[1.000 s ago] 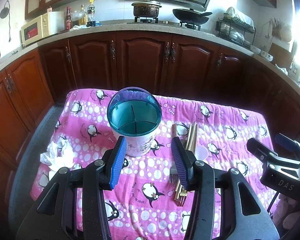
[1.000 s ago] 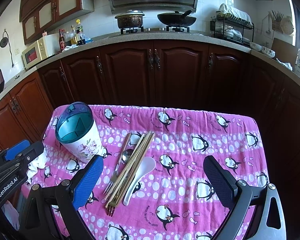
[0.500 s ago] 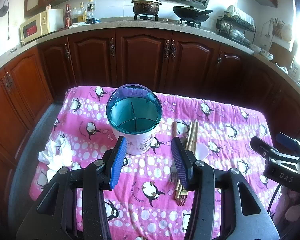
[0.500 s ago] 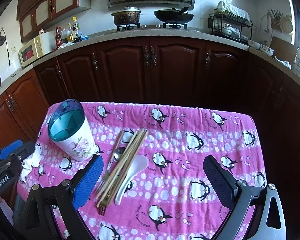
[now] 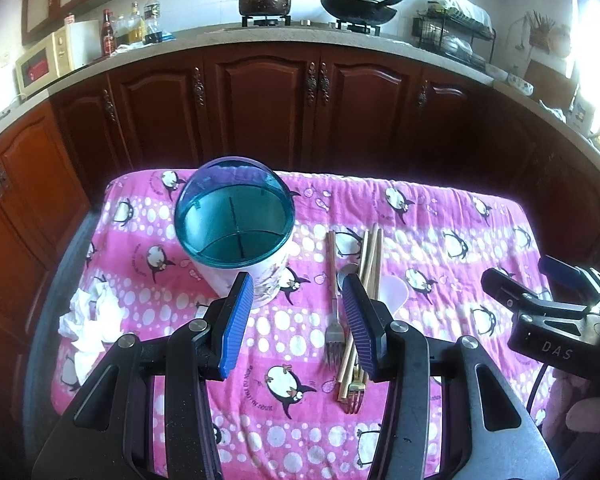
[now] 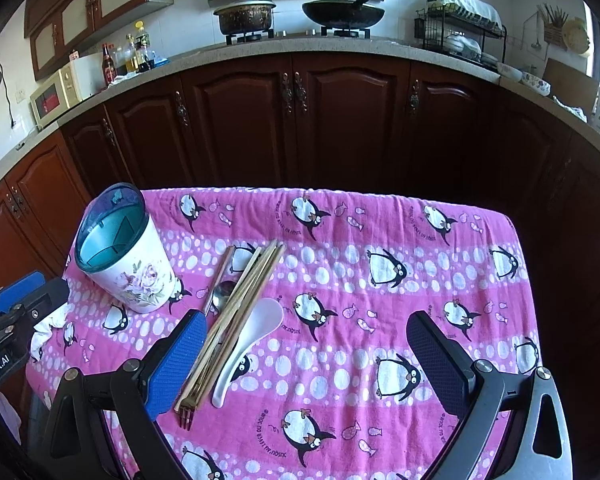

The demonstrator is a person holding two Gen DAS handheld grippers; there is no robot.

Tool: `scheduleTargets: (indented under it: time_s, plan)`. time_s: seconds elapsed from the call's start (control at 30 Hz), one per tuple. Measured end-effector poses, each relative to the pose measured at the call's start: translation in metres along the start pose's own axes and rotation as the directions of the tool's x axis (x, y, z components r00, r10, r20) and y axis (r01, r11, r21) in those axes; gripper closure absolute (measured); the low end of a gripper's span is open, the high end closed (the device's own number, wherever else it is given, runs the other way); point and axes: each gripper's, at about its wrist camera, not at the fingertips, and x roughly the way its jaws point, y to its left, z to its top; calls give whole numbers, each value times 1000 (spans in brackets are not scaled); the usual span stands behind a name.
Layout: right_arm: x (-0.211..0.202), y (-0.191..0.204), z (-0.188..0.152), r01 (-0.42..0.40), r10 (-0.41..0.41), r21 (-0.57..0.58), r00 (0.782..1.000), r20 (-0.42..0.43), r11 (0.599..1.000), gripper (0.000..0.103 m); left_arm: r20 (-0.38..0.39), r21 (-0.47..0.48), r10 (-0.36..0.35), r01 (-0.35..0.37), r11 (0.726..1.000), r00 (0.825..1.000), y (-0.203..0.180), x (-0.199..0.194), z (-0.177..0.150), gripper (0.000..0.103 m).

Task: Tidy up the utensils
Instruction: 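Move the left tool toward the wooden chopsticks beside the utensil holder, then lower the open left gripper around the chopstick bundle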

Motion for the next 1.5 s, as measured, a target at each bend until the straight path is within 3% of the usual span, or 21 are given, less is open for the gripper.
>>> scheduleTargets:
  time_s: [0.67, 0.8, 1.03, 1.13, 1.5]
  plan:
    - [36, -13, -1, -22, 22, 8, 999, -40, 1000, 3, -57, 72, -22, 26, 997, 998, -22, 38, 10, 57]
    - [53, -22, -1, -44, 45, 24, 997, -58, 999, 15, -95, 98, -57, 66, 993, 994, -30, 55, 16, 57]
    - [88, -44, -3, -83, 91, 69, 989, -114, 994, 30, -204, 155, -117, 150, 977, 972, -58, 102, 34, 57]
    - [99, -51, 2, -105, 114, 78, 986, -122, 991, 31, -261, 157, -132, 177, 972, 956, -69, 130, 41, 57]
    - [124, -73, 15, -134, 148, 112, 981, -127, 985, 31, -373, 223, -48, 139, 965, 927, -96, 213, 47, 61]
